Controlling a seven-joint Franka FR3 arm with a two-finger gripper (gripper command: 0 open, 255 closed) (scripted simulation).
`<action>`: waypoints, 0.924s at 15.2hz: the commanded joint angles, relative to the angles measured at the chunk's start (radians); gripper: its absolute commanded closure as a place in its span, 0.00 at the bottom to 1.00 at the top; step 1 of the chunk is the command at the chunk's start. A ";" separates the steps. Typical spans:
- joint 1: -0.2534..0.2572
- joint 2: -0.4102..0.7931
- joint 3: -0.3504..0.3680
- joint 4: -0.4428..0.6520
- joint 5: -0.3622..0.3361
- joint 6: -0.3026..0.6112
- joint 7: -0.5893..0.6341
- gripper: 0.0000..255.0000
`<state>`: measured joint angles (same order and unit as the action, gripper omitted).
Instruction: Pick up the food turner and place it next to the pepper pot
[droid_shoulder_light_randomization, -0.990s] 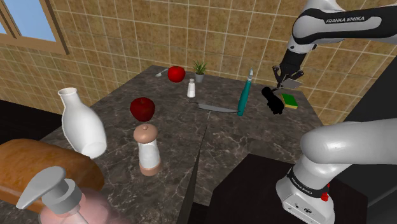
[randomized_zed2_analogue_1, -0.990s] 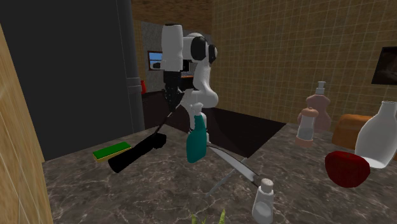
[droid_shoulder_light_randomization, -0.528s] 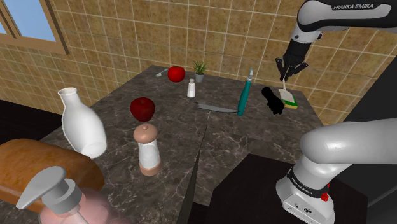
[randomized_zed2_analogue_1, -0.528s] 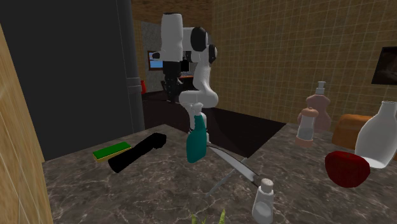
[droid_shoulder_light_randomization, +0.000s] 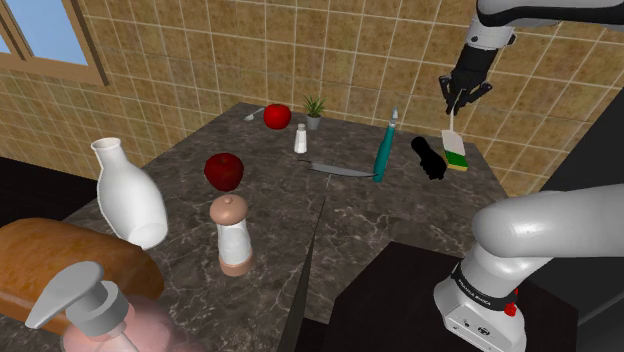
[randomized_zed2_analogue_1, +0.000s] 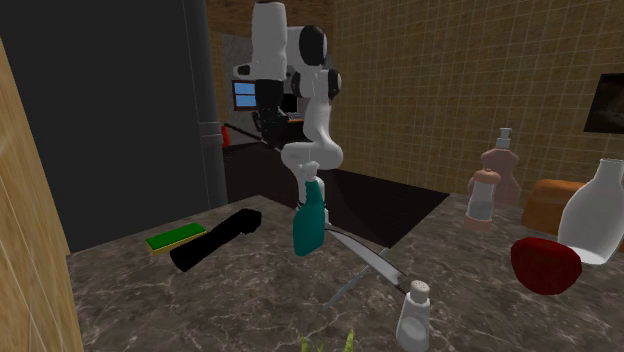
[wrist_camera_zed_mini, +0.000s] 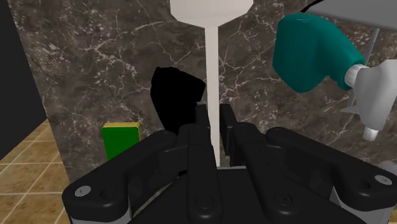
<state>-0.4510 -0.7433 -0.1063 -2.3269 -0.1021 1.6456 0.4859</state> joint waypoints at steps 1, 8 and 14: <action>0.009 0.000 0.024 0.011 0.014 -0.012 0.025 1.00; 0.065 0.011 0.177 0.018 0.108 -0.016 0.194 1.00; 0.107 0.066 0.307 0.066 0.179 -0.008 0.339 1.00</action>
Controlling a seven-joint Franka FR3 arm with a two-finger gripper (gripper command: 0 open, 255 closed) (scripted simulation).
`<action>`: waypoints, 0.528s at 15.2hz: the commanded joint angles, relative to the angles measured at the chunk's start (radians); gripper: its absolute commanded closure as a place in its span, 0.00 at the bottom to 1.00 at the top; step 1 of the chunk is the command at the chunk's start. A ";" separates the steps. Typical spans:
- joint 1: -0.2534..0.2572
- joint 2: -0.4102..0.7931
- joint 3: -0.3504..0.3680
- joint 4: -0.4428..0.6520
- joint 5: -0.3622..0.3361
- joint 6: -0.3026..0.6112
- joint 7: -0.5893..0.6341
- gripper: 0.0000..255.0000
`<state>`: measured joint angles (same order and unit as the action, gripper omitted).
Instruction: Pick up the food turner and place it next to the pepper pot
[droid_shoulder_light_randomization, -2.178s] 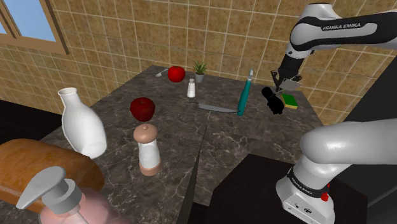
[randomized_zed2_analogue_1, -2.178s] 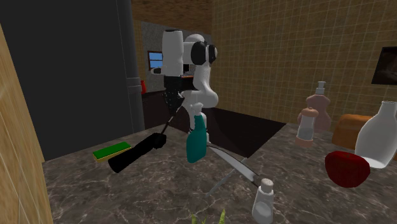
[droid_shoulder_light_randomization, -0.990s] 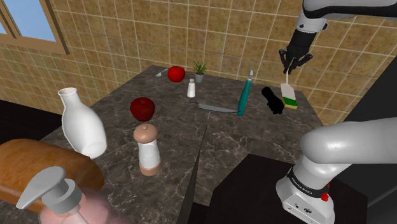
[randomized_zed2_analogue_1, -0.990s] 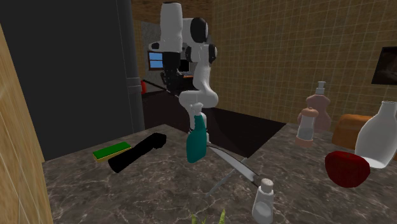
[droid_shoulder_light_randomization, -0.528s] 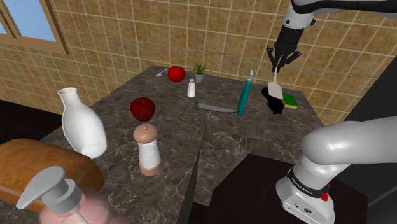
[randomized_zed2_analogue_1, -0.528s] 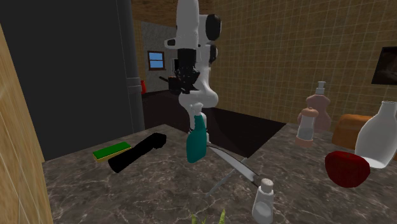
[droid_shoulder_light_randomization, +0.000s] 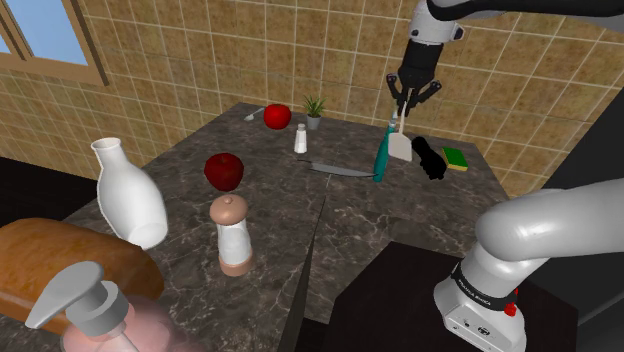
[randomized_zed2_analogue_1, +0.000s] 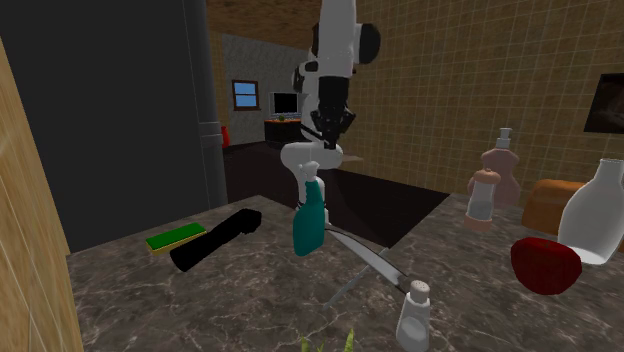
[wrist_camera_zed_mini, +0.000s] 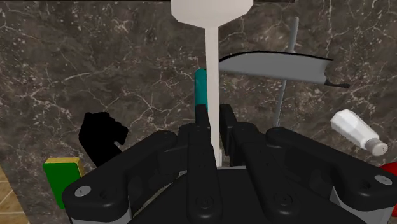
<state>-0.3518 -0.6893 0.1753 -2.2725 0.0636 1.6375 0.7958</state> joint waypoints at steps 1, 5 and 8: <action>0.013 0.025 0.047 0.024 0.023 0.003 0.054 1.00; 0.032 0.088 0.134 0.082 0.056 0.012 0.151 1.00; 0.041 0.146 0.200 0.137 0.071 0.020 0.226 1.00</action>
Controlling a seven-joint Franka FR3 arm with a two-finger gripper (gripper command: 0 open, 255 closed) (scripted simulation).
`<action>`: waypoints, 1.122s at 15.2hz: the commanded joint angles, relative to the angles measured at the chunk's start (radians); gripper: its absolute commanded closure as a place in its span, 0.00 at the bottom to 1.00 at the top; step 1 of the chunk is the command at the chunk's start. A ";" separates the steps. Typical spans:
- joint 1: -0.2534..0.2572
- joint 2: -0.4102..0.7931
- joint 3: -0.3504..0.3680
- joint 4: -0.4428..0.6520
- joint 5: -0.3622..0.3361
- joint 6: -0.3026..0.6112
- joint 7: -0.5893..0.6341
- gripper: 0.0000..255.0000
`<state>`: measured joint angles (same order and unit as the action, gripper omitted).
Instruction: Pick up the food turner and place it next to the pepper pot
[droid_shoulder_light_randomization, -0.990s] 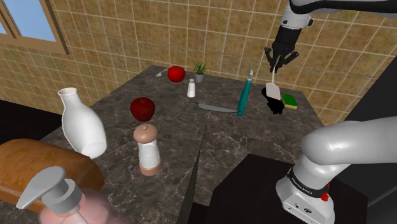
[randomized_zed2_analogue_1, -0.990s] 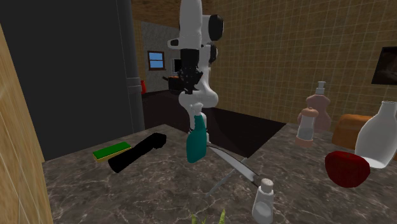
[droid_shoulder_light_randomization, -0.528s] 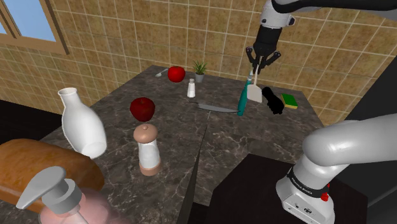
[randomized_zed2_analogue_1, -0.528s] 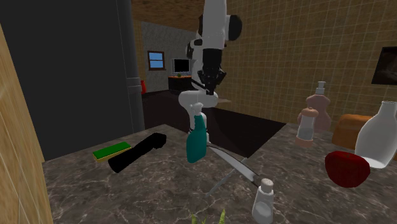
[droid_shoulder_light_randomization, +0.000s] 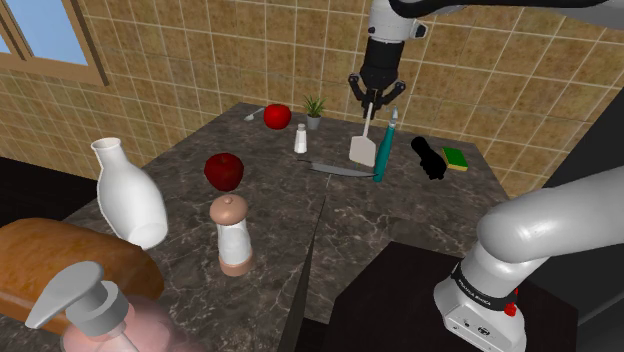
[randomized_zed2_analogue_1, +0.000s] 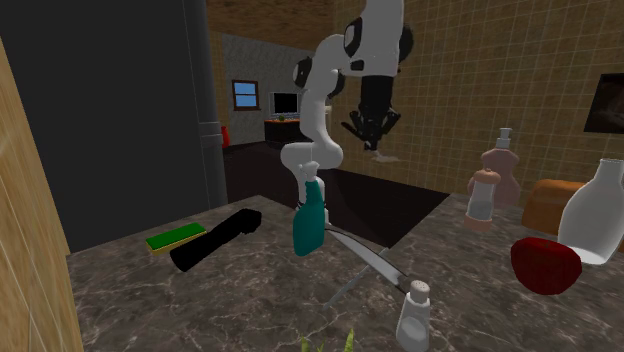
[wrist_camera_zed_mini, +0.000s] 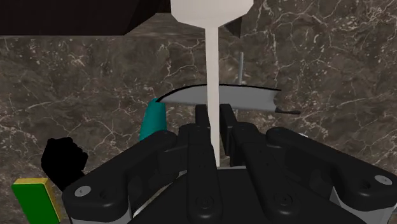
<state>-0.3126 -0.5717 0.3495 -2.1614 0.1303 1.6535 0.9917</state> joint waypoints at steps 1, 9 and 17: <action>0.004 0.050 0.048 0.047 0.007 0.006 0.055 1.00; 0.011 0.265 0.236 0.252 -0.025 0.017 0.276 1.00; 0.061 0.595 0.429 0.549 -0.213 -0.022 0.553 1.00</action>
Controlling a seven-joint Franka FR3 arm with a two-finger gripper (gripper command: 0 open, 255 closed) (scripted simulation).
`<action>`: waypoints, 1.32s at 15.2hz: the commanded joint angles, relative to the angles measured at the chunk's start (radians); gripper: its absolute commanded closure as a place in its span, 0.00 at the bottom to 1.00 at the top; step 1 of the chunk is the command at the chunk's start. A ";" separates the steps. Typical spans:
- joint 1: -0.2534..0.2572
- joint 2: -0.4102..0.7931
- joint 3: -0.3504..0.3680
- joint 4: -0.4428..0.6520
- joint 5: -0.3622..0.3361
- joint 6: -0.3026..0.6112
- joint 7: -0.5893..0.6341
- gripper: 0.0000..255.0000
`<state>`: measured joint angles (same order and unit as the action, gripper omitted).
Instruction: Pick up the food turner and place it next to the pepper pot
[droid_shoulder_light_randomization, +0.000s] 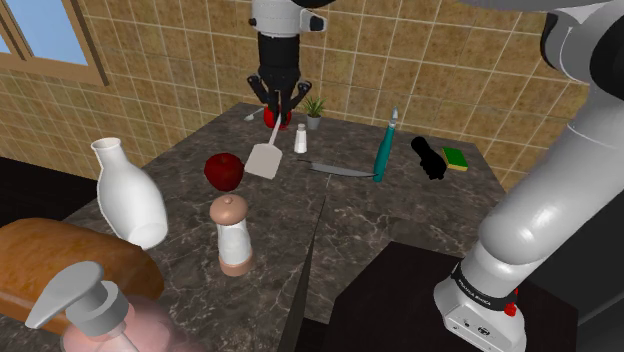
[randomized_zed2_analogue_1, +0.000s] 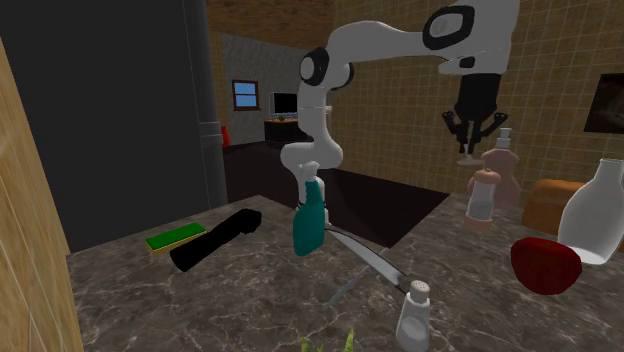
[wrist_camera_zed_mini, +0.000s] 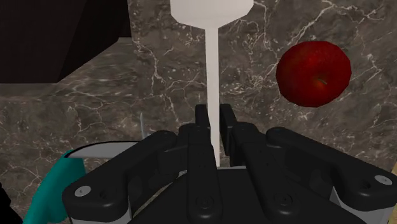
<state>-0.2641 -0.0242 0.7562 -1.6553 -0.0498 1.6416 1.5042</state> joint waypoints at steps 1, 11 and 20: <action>0.034 0.099 0.040 0.089 -0.070 -0.023 0.079 1.00; 0.074 0.177 0.052 0.054 -0.128 0.061 0.145 1.00; 0.065 0.175 0.047 -0.069 -0.131 0.182 0.154 1.00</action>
<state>-0.1987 0.1515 0.8033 -1.7118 -0.1803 1.8110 1.6555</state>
